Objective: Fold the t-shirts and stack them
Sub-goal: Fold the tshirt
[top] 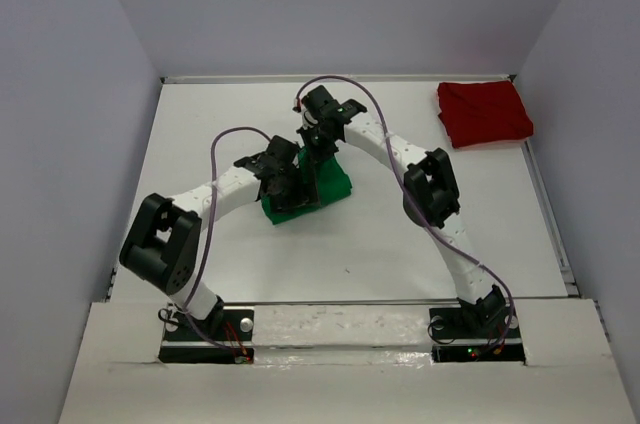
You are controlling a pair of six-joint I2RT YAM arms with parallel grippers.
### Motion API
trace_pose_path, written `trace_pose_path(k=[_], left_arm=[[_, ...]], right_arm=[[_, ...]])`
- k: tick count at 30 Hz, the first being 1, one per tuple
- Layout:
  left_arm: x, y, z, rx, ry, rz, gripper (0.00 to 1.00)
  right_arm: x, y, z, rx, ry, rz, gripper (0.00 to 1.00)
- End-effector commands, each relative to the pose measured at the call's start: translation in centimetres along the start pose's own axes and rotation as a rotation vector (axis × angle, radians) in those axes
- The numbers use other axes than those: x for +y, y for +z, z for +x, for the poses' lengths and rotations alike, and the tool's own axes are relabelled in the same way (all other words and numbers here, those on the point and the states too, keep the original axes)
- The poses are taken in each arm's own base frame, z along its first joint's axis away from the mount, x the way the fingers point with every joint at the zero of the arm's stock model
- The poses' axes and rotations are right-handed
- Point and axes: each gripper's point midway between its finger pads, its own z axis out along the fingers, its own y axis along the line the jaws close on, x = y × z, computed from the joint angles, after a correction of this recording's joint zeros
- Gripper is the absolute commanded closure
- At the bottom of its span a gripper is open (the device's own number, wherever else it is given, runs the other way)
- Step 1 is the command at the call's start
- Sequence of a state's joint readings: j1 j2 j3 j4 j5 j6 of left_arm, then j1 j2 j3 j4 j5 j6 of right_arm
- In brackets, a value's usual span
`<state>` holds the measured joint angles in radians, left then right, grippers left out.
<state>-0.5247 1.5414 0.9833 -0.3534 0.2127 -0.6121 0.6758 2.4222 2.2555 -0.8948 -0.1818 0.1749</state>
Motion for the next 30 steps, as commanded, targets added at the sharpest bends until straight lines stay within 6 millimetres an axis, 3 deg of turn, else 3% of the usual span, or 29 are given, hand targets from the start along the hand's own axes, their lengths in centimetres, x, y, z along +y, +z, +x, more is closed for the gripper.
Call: trace_pose_path(k=[1, 7, 11, 20, 25, 30], left_arm=[[-3.1, 0.9, -0.9, -0.009, 0.038, 0.071, 0.11], [-3.4, 1.7, -1.5, -0.016, 0.052, 0.051, 0.11], [-3.9, 1.0, -2.0, -0.036, 0.059, 0.055, 0.11], [-4.8, -1.6, -2.1, -0.072, 0.062, 0.084, 0.11], [-4.8, -3.3, -3.2, -0.134, 0.066, 0.068, 0.11], [-4.9, -3.2, -3.9, -0.148, 0.082, 0.054, 0.11]], right_arm=[[0.1, 0.0, -0.6, -0.006, -0.029, 0.004, 1.00], [-0.2, 1.4, -1.4, -0.018, -0.045, -0.017, 1.00], [-0.7, 2.3, -1.2, -0.006, -0.050, -0.004, 1.00], [-0.5, 0.5, -2.6, -0.053, -0.057, -0.010, 1.00], [-0.9, -2.5, -3.4, -0.101, -0.051, 0.048, 1.00], [-1.3, -5.2, -3.1, -0.105, -0.054, 0.094, 1.00]])
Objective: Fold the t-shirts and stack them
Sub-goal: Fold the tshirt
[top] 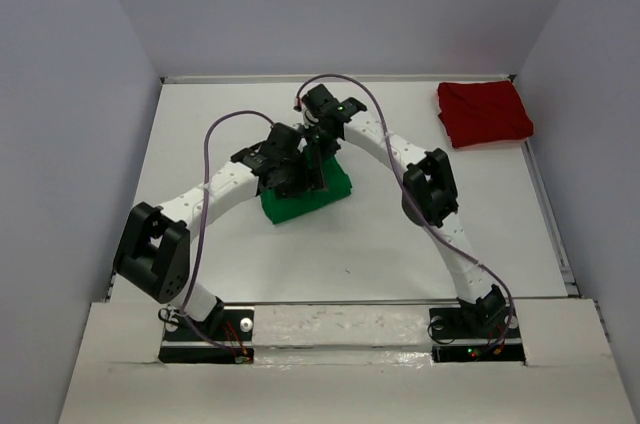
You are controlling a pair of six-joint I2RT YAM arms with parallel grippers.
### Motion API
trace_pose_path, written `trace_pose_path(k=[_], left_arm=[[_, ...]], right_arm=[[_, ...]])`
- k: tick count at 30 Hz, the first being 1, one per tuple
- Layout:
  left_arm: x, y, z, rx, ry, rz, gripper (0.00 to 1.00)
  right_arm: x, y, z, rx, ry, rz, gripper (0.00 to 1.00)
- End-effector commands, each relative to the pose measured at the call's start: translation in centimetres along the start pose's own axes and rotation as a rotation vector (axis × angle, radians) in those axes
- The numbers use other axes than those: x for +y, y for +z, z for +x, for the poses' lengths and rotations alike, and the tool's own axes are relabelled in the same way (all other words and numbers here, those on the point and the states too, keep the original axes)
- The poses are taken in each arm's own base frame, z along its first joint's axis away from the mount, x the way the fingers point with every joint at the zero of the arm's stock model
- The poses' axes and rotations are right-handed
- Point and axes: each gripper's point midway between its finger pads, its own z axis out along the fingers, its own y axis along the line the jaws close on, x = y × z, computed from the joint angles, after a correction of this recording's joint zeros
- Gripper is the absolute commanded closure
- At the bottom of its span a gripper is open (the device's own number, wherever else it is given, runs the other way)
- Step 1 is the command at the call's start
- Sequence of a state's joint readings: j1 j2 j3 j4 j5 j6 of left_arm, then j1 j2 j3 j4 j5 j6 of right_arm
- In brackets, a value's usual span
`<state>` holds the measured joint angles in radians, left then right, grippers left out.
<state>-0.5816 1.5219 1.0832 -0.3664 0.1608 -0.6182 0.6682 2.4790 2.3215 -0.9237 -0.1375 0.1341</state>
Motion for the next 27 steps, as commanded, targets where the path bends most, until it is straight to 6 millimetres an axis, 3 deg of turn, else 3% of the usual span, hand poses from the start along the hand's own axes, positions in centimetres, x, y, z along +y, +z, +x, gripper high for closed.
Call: trace_pose_path(k=[1, 4, 5, 9, 11, 14, 15, 17, 22, 27], left_arm=[[-1.1, -1.0, -1.9, -0.052, 0.028, 0.004, 0.11], [-0.9, 0.3, -2.0, -0.034, 0.037, -0.007, 0.11], [-0.9, 0.6, -2.0, -0.032, 0.044, -0.009, 0.11], [-0.4, 1.5, -3.4, -0.036, 0.046, -0.027, 0.11], [0.9, 2.1, -4.6, -0.046, 0.026, -0.051, 0.11], [3.3, 2.7, -6.2, -0.044, -0.025, -0.058, 0.11], [3.2, 2.8, -6.1, -0.035, -0.020, -0.051, 0.11], [5.0, 2.7, -7.5, -0.052, -0.049, -0.072, 0.12], [7.1, 2.4, -10.3, -0.085, -0.066, -0.115, 0.11], [6.8, 2.6, -11.2, -0.079, -0.075, -0.095, 0.11]], right_arm=[[-0.2, -6.7, -2.7, -0.115, -0.017, 0.050, 1.00], [-0.5, -7.2, -1.4, -0.098, -0.006, 0.065, 1.00], [-0.3, -7.9, -1.9, -0.118, -0.008, 0.060, 1.00], [-0.3, -7.8, 0.0, -0.076, 0.020, 0.051, 1.00], [0.0, -7.6, 0.4, -0.079, 0.028, 0.033, 1.00], [-0.4, -6.7, 2.7, -0.029, 0.043, 0.038, 1.00], [-0.4, -6.9, 2.5, -0.040, 0.043, 0.039, 1.00], [-0.6, -6.5, 3.5, -0.026, 0.045, 0.043, 1.00], [-0.9, -5.2, 5.4, 0.017, 0.059, 0.040, 1.00], [-0.5, -4.4, 6.4, 0.036, 0.074, 0.011, 1.00]])
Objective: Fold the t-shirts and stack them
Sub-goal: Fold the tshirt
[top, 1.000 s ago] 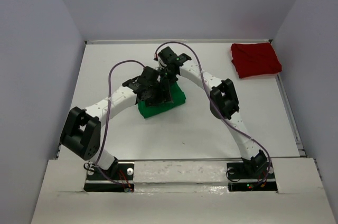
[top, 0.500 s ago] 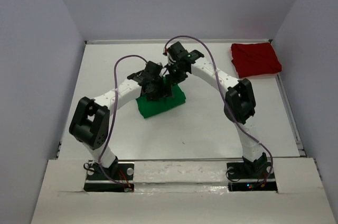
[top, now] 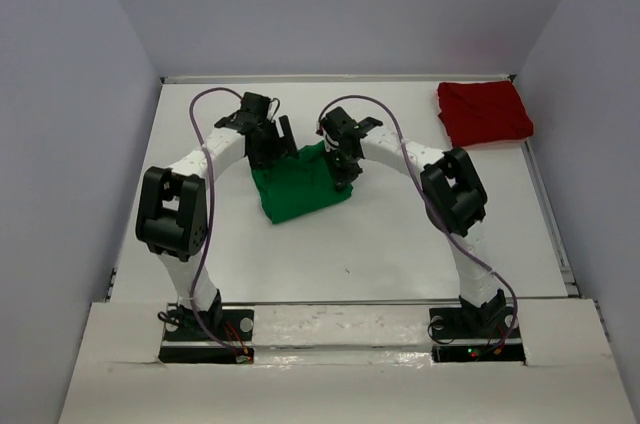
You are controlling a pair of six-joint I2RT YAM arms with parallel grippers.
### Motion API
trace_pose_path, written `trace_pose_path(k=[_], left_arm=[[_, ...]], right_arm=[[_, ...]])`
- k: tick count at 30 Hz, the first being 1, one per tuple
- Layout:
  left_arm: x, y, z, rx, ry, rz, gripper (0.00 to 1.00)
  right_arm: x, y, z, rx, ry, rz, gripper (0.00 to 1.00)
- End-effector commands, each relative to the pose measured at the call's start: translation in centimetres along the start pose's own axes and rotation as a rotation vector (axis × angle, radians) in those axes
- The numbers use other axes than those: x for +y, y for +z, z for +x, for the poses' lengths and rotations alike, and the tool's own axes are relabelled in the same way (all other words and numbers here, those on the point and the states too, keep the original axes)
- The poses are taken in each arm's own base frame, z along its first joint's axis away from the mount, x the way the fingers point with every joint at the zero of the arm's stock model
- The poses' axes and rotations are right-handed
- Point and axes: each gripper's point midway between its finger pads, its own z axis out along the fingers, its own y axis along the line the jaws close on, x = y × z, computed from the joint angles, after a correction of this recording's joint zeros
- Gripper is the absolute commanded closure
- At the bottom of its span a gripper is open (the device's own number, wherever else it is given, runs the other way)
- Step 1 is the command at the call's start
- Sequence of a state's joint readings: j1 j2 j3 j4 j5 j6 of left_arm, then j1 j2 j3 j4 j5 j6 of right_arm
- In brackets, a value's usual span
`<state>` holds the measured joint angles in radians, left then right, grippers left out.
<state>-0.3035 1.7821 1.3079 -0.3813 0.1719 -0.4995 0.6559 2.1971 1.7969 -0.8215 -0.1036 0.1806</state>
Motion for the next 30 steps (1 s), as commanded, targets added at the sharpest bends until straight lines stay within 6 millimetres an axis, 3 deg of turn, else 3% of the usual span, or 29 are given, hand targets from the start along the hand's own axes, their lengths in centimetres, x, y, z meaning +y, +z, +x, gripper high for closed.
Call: trace_pose_path(k=[1, 6, 8, 9, 10, 14, 19, 23, 25, 28, 30], left_arm=[[-1.4, -0.6, -1.1, -0.008, 0.033, 0.044, 0.12], [-1.1, 0.5, -0.9, 0.017, 0.029, 0.029, 0.12], [-1.0, 0.3, -1.3, -0.009, 0.021, 0.031, 0.66], [-0.6, 0.3, -1.2, -0.010, 0.004, 0.026, 0.82], [-0.2, 0.3, -1.4, -0.017, -0.003, 0.012, 0.87], [2.6, 0.6, -2.1, -0.019, -0.057, -0.061, 0.85], [5.9, 0.9, -2.9, -0.005, -0.137, -0.110, 0.69], [8.5, 0.5, -2.8, 0.001, -0.233, -0.137, 0.38], [9.6, 0.8, -1.9, 0.026, -0.268, -0.146, 0.28], [10.3, 1.6, -0.8, 0.078, -0.281, -0.159, 0.26], [10.5, 1.5, -1.2, 0.055, -0.278, -0.173, 0.26]], right_arm=[[1.5, -2.0, -1.6, -0.088, 0.005, -0.055, 1.00], [1.7, -2.0, -1.2, -0.081, 0.011, -0.068, 1.00], [1.6, -2.0, -1.1, -0.079, 0.013, -0.066, 1.00], [1.5, -1.7, -0.8, -0.070, 0.013, -0.064, 1.00], [1.4, -1.7, -0.7, -0.069, 0.013, -0.059, 1.00], [1.6, -1.8, -0.4, -0.070, 0.023, -0.069, 1.00], [2.0, -1.7, 0.1, -0.063, 0.021, -0.079, 1.00], [1.7, -2.1, 0.4, -0.071, 0.024, -0.064, 1.00], [1.7, -2.6, 0.4, -0.079, 0.023, -0.063, 1.00], [2.0, -3.3, 0.1, -0.097, 0.024, -0.072, 1.00], [2.0, -3.4, 0.1, -0.101, 0.025, -0.072, 1.00]])
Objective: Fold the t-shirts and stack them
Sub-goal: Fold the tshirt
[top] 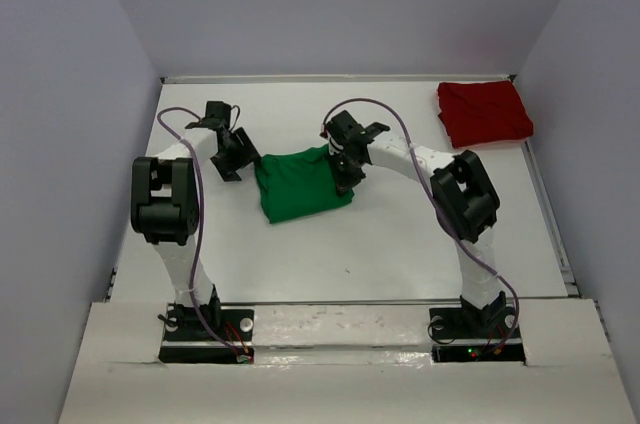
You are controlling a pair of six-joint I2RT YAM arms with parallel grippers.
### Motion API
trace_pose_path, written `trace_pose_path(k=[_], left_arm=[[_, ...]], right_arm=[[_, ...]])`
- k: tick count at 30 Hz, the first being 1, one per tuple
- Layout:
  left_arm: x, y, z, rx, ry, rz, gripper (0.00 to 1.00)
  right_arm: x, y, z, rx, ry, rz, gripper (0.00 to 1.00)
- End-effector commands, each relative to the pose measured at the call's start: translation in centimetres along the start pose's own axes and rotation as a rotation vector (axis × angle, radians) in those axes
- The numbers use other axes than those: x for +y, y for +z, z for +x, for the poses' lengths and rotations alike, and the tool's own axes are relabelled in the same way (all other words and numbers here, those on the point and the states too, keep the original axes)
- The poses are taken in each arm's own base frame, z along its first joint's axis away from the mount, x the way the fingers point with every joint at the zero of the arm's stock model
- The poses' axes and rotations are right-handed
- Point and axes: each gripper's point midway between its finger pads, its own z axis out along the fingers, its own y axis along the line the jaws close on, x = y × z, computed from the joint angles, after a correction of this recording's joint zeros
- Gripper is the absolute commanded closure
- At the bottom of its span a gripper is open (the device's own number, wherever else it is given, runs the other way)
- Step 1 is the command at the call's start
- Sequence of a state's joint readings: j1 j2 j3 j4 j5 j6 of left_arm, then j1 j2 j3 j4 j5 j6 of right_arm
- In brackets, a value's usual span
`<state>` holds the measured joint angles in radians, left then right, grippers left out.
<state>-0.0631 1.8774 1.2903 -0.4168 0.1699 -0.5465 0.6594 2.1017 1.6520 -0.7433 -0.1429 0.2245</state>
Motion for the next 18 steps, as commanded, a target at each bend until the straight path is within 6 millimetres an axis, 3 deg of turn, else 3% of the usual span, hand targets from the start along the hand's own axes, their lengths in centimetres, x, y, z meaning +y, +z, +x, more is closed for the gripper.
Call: trace_pose_path(k=[1, 4, 9, 11, 17, 18], left_arm=[[0.0, -0.4, 0.4, 0.002, -0.002, -0.013, 0.25], [-0.4, -3.6, -1.9, -0.133, 0.003, -0.032, 0.25], [-0.2, -7.3, -3.5, -0.264, 0.005, -0.072, 0.24], [-0.1, -8.3, -3.5, -0.293, 0.001, -0.072, 0.24], [0.2, -9.2, -2.1, -0.288, 0.008, -0.045, 0.24], [0.2, -9.0, -1.5, -0.274, 0.016, -0.037, 0.24]], right_arm=[[1.3, -2.4, -1.5, -0.082, -0.014, -0.026, 1.00], [1.1, -2.9, -1.7, -0.094, -0.016, -0.010, 1.00], [2.5, -5.3, -3.2, -0.146, -0.059, 0.007, 1.00], [2.8, -6.3, -4.5, -0.177, -0.075, 0.010, 1.00], [2.9, -5.2, -7.1, -0.171, -0.104, 0.039, 1.00], [3.3, -5.6, -8.4, -0.200, -0.109, 0.031, 1.00]])
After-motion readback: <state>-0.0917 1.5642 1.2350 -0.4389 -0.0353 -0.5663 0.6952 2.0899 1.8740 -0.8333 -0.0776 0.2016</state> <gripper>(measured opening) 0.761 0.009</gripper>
